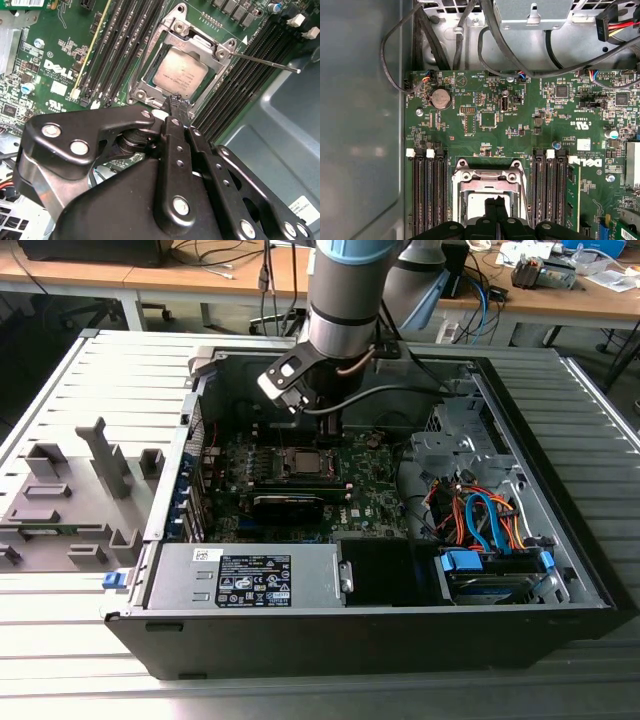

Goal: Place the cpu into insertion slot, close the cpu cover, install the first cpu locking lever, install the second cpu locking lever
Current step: 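Close the cpu cover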

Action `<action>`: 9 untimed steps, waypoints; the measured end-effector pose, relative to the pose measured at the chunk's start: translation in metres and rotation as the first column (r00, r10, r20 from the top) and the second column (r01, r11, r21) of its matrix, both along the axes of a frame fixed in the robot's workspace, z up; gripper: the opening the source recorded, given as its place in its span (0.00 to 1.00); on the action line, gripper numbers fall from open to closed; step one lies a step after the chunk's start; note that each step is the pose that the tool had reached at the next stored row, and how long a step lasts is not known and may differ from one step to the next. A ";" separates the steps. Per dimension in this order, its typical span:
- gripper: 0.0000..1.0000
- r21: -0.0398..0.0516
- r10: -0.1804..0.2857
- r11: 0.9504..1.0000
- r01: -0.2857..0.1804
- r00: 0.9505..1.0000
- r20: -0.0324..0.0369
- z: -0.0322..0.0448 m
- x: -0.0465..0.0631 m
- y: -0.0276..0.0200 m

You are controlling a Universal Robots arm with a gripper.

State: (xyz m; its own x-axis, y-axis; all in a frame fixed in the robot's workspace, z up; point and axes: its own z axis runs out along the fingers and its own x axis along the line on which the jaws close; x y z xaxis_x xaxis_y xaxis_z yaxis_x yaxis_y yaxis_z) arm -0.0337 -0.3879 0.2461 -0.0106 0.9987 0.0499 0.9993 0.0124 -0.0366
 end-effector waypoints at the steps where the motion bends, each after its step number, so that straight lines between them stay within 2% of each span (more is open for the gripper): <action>1: 0.11 0.000 0.000 1.000 0.000 1.000 0.000 -0.0001 0.000 0.0000; 9: 0.11 0.000 0.000 1.000 0.000 1.000 0.000 -0.0007 -0.003 0.0000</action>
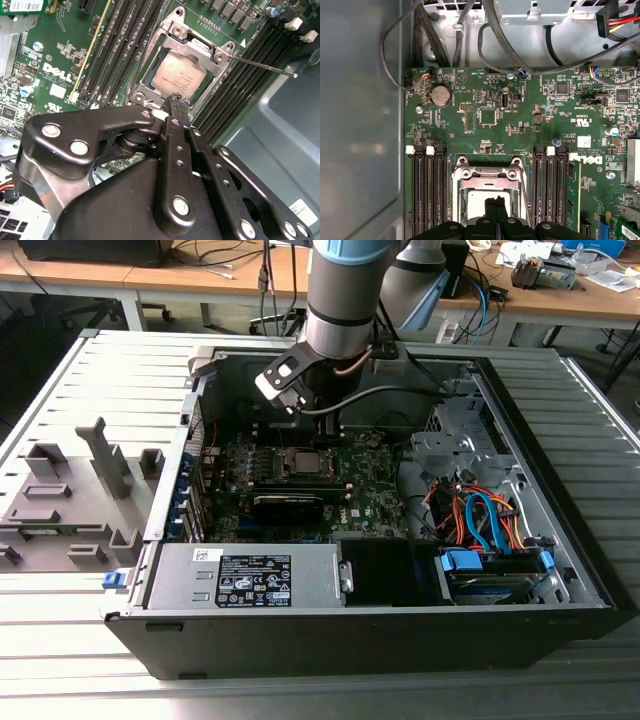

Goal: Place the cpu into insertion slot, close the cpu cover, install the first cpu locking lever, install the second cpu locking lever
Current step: 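Close the cpu cover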

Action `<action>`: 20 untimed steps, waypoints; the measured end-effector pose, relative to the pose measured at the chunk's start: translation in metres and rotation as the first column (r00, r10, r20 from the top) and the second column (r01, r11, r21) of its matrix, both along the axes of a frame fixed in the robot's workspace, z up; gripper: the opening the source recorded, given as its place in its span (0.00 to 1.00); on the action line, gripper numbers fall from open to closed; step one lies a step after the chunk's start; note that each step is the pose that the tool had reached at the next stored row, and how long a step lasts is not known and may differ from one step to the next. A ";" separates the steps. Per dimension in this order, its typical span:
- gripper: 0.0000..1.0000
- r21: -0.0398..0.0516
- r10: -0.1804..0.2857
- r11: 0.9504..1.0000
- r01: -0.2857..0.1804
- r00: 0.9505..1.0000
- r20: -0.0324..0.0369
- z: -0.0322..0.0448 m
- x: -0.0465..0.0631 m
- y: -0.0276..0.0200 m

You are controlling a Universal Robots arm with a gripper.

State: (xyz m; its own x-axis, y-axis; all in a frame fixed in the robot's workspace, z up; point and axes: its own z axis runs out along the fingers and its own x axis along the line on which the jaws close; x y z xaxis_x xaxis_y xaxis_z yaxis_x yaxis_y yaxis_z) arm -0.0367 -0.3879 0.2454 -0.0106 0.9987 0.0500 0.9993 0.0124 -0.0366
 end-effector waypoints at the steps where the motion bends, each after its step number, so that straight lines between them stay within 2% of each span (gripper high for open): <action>1: 0.11 0.000 0.000 1.000 0.000 1.000 0.000 0.0000 0.000 0.0000; 20: 0.11 0.000 0.000 1.000 0.000 1.000 0.000 -0.0011 -0.006 0.0000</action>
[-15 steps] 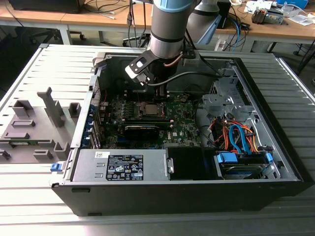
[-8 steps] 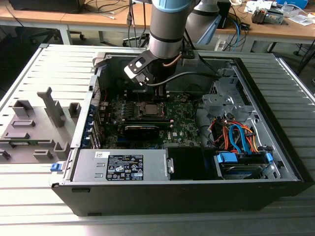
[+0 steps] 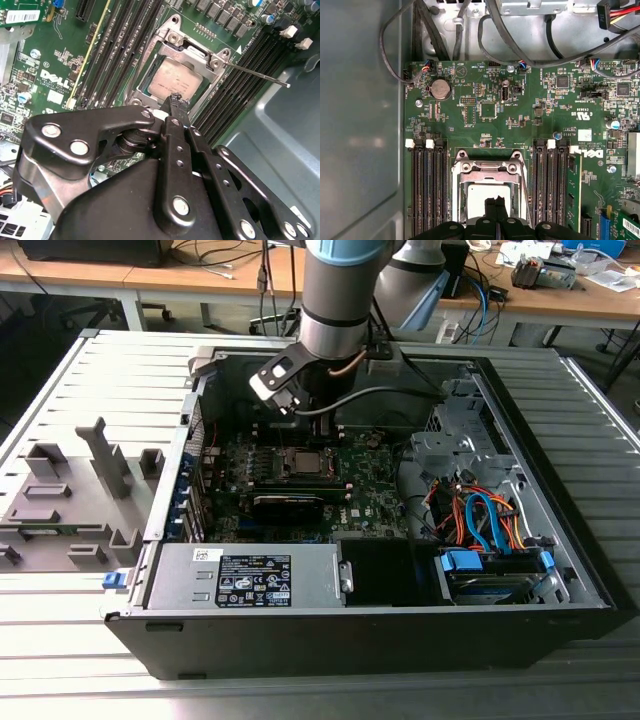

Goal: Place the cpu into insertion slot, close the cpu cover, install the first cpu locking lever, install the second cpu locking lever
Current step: 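Close the cpu cover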

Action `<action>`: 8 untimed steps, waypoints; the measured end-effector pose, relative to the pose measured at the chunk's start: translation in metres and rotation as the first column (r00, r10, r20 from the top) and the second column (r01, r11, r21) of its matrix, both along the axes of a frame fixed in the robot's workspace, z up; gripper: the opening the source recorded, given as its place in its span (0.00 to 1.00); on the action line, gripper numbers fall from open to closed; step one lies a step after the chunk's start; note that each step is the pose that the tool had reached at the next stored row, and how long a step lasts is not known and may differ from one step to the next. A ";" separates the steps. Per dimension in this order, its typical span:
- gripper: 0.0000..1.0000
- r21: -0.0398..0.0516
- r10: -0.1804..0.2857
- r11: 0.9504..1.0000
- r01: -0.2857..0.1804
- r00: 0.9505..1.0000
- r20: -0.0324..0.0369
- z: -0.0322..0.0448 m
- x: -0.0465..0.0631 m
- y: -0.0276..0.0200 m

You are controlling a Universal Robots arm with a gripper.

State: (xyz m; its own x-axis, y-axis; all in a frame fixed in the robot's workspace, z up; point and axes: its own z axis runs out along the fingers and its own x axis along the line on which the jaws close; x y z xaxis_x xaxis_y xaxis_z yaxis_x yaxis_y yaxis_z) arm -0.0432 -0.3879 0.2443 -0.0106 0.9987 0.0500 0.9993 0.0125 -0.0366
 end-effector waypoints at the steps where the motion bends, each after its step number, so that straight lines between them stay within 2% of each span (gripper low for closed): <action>1: 0.11 0.000 0.000 1.000 0.000 1.000 0.000 -0.0001 0.000 0.0000; 8: 0.11 0.000 0.000 1.000 0.000 1.000 0.000 -0.0004 -0.002 0.0000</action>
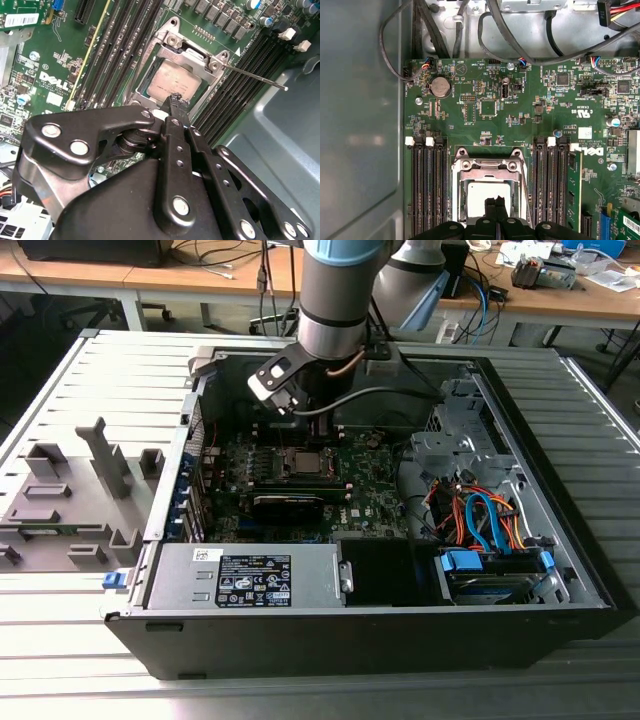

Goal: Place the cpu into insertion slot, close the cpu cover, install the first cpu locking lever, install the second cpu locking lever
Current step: 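Close the cpu cover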

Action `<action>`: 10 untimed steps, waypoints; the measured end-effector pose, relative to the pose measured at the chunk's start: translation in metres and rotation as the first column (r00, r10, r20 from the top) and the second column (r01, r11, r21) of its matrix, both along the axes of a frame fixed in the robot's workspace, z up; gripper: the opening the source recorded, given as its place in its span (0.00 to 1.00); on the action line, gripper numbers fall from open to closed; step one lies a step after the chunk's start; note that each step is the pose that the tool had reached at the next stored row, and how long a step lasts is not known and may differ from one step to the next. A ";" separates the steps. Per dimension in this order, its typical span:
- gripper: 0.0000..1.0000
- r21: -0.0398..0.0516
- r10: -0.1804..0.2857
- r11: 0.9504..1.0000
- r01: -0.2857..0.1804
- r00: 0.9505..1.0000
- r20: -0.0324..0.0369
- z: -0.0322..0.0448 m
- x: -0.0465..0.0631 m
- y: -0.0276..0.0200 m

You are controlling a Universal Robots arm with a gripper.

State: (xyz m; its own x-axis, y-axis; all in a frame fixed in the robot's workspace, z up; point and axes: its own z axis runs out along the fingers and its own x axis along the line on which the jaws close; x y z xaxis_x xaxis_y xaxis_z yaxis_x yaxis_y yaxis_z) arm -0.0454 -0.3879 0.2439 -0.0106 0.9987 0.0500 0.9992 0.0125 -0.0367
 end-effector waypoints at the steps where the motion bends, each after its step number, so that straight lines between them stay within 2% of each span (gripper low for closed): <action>1: 0.11 0.000 0.000 1.000 0.000 1.000 0.000 0.0000 0.000 0.0000; 10: 0.11 0.000 0.000 1.000 0.000 1.000 0.000 -0.0024 -0.001 0.0000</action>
